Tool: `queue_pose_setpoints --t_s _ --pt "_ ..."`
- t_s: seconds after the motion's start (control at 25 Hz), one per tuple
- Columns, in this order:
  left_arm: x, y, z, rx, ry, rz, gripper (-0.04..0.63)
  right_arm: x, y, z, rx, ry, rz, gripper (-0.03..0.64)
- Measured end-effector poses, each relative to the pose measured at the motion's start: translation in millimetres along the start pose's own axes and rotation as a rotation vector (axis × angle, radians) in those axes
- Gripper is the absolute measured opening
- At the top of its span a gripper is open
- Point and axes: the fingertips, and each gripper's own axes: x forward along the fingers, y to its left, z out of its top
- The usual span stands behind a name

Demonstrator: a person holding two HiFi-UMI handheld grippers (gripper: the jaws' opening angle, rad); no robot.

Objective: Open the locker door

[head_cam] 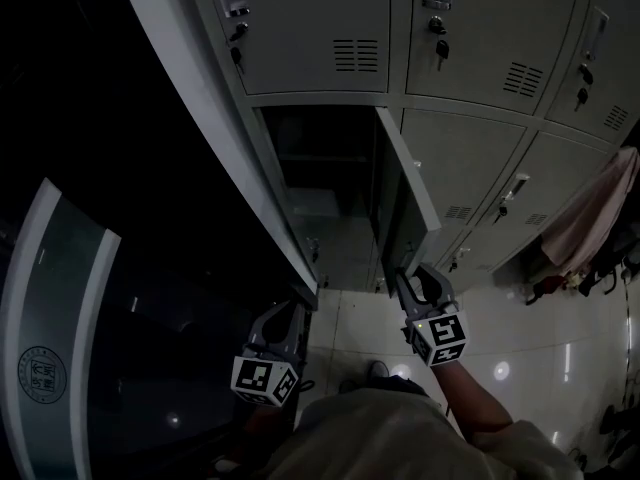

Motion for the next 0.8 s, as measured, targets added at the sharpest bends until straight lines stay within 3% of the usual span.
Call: queue_pose_setpoints --t_s 0.24,0.36,0.4,0.48,0.8 --pt "5.4 -11.6 4.0 0.003 0.0 -0.024 0.061 -14.2 5.6 5.5 -0.017 -0.007 -0.023 0.12" --pt "4.9 -15.3 10.5 0.015 -0.013 -0.03 0.061 -35.7 10.7 31.2 -0.034 -0.062 -0.042 0.121" --pt "3.9 -15.7 13.6 0.02 -0.019 -0.026 0.061 -46.9 12.7 44.0 -0.04 -0.077 -0.057 0.11" --pt "2.6 -15.5 20.5 0.035 -0.033 -0.011 0.061 -69.6 15.4 62.9 -0.024 -0.047 -0.091 0.01" --pt "-8.5 -22.4 42.5 0.088 -0.084 0.027 0.061 -95.3 11.3 88.6 -0.035 -0.064 -0.105 0.0"
